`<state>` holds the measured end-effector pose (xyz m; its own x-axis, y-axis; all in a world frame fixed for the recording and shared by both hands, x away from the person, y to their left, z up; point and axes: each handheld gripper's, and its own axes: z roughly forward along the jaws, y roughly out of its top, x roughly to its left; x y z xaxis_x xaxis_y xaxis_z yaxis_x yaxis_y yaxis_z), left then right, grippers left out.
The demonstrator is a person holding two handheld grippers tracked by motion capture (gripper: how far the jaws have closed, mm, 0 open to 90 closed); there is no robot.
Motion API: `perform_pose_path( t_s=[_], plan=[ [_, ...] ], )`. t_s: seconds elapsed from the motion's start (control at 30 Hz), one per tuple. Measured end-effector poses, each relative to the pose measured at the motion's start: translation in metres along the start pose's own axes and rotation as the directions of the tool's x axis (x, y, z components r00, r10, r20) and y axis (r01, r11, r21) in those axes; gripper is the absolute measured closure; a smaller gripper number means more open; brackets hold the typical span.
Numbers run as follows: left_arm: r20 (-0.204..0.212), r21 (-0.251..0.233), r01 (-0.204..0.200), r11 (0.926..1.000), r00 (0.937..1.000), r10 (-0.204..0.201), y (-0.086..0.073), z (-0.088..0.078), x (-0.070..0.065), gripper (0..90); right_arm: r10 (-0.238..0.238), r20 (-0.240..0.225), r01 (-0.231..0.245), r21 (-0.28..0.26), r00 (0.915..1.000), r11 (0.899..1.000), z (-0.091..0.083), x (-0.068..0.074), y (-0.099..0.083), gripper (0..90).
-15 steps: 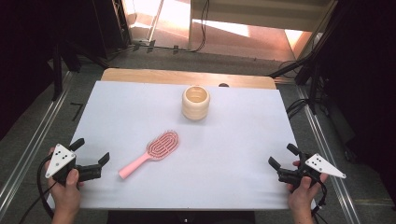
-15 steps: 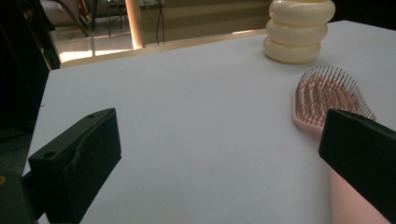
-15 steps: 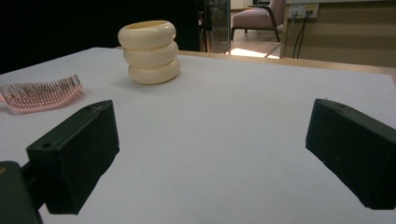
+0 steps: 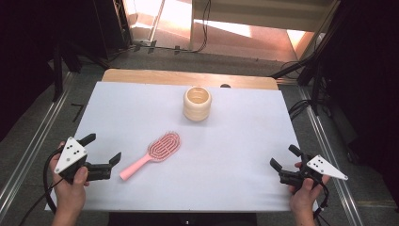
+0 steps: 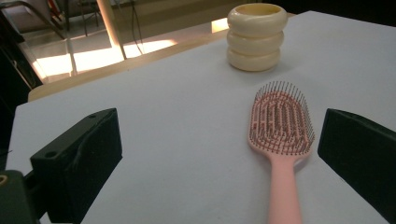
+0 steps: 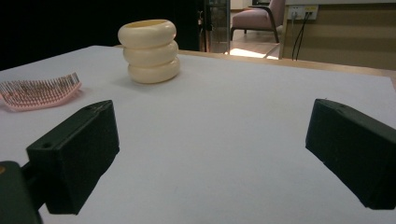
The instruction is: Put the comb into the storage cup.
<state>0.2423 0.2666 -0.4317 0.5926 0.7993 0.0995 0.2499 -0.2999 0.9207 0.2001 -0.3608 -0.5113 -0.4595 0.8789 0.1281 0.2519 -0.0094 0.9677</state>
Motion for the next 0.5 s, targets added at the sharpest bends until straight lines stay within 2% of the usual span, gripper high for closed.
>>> perform_pose_path(
  t_s=[0.1,0.27,0.5],
  plan=[
    [0.031,0.017,-0.016,0.9997,0.9994,0.015,0.007,0.004,-0.004,0.4,-0.002,0.001,0.002,-0.002,1.0,1.0,0.0,0.0,0.0,1.1],
    [0.048,0.053,-0.029,0.9982,0.9985,0.026,0.017,0.013,-0.009,0.4,-0.015,0.0,0.015,0.003,0.9999,1.0,0.001,0.002,0.0,1.1],
    [0.084,0.142,-0.042,0.9891,0.996,0.03,0.029,0.03,-0.012,0.4,-0.007,-0.003,0.007,0.002,1.0,1.0,0.001,0.001,0.0,1.1]
  ],
)
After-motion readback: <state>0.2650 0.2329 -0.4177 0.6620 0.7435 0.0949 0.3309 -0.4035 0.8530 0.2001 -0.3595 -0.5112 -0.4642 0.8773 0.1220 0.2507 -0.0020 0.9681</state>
